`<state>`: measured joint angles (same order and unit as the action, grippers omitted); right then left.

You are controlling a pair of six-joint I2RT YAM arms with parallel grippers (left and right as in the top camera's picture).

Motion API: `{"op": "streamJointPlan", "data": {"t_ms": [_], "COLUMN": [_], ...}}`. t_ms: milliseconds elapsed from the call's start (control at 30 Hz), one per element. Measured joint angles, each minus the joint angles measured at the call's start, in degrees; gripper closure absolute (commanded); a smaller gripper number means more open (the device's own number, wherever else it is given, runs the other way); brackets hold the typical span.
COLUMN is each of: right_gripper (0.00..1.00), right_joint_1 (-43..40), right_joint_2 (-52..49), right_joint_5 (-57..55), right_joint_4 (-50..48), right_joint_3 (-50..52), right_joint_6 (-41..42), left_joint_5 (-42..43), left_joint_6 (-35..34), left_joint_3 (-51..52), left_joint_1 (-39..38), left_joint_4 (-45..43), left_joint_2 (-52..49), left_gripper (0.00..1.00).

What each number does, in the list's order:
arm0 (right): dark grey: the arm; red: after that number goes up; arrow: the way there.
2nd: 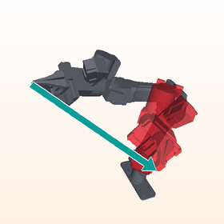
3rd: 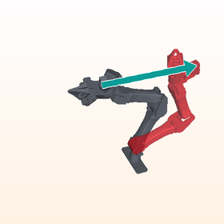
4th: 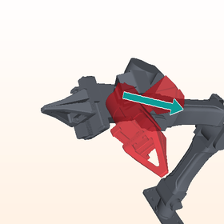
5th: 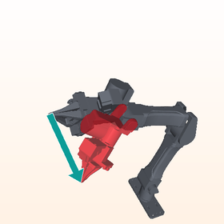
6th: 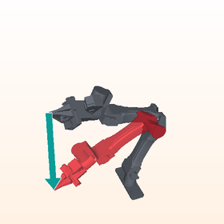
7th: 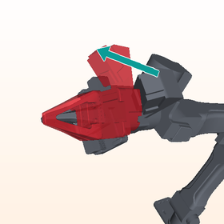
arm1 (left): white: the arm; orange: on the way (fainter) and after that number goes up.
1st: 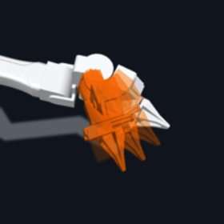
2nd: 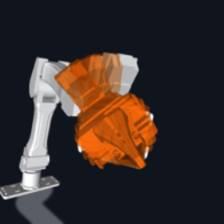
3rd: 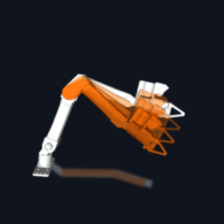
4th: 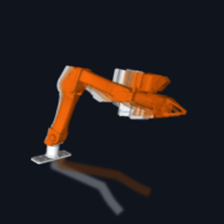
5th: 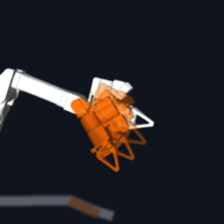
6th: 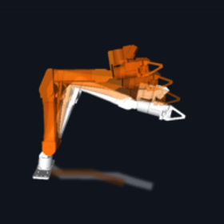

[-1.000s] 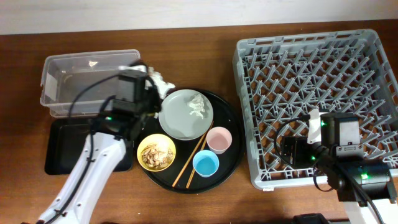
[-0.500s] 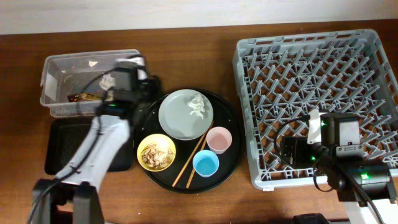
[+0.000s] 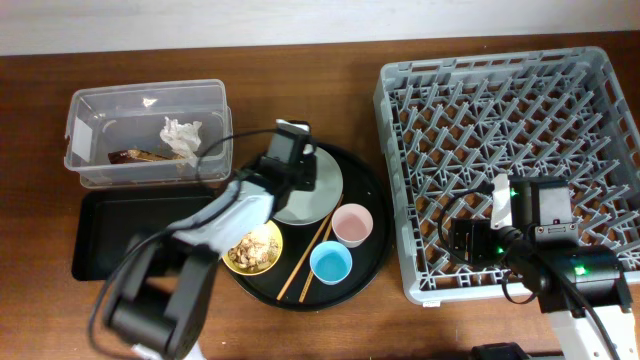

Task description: Sort waste into correct bins and load items into the dishwasher rack

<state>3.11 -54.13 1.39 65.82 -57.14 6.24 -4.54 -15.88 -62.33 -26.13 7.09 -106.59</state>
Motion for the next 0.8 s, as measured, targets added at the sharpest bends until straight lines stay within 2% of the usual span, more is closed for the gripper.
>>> {"op": "streamJointPlan", "data": {"t_ms": [67,100,133,167,200,233,300,367,467,567,600,700,800], "right_gripper": [0.01,0.01,0.01,0.01,0.01,0.01,0.01,0.01,0.01,0.01,0.01,0.01,0.01], "right_joint_1": [0.00,0.00,0.00,0.00,0.00,0.00,0.00,0.00,0.00,-0.02,-0.02,-0.02,-0.02], "right_joint_2": [0.00,0.00,0.00,0.00,0.00,0.00,0.00,0.00,-0.04,-0.15,-0.15,-0.15,-0.15], "right_joint_5": [0.00,0.02,0.00,0.02,0.00,0.00,0.00,0.00,0.04,0.00,0.02,0.02,0.17], "right_joint_4": [0.00,-0.02,-0.02,-0.02,-0.02,-0.02,-0.02,-0.02,0.00,-0.04,0.15,0.20,0.24], "right_joint_3": [-0.04,-0.04,-0.04,-0.04,-0.04,-0.04,-0.04,-0.04,-0.07,-0.09,-0.07,-0.09,-0.09], "right_joint_6": [0.04,0.00,0.02,0.02,0.02,0.00,0.00,0.00,0.00,0.00,0.02,0.02,0.00], "left_joint_5": [-3.41,-4.39,-5.01,-5.42,-5.68,-5.84,-6.08,-6.27,-5.97,-0.96,1.38,2.23,2.64], "left_joint_6": [0.02,0.02,0.02,0.02,0.04,0.11,0.09,0.79,1.75,0.46,-2.69,-8.04,-10.82], "left_joint_3": [0.11,-0.02,-0.13,-0.15,-0.15,-0.15,-0.15,-0.15,-0.35,-0.85,-0.44,-0.46,-0.46], "left_joint_1": [3.06,7.72,11.17,14.75,18.64,20.76,24.68,25.55,22.45,12.02,4.81,-4.70,-8.35], "left_joint_4": [3.50,3.93,3.89,3.82,3.85,3.87,3.87,4.61,18.16,35.15,40.65,42.91,43.28], "left_joint_2": [7.76,14.05,16.00,16.33,16.22,16.22,15.37,15.10,19.89,22.69,22.62,17.79,9.70], "left_gripper": [1.00,1.00,0.99,0.89,0.62,0.49,0.42,0.43,0.43,0.37,0.37,0.45,0.56]}}
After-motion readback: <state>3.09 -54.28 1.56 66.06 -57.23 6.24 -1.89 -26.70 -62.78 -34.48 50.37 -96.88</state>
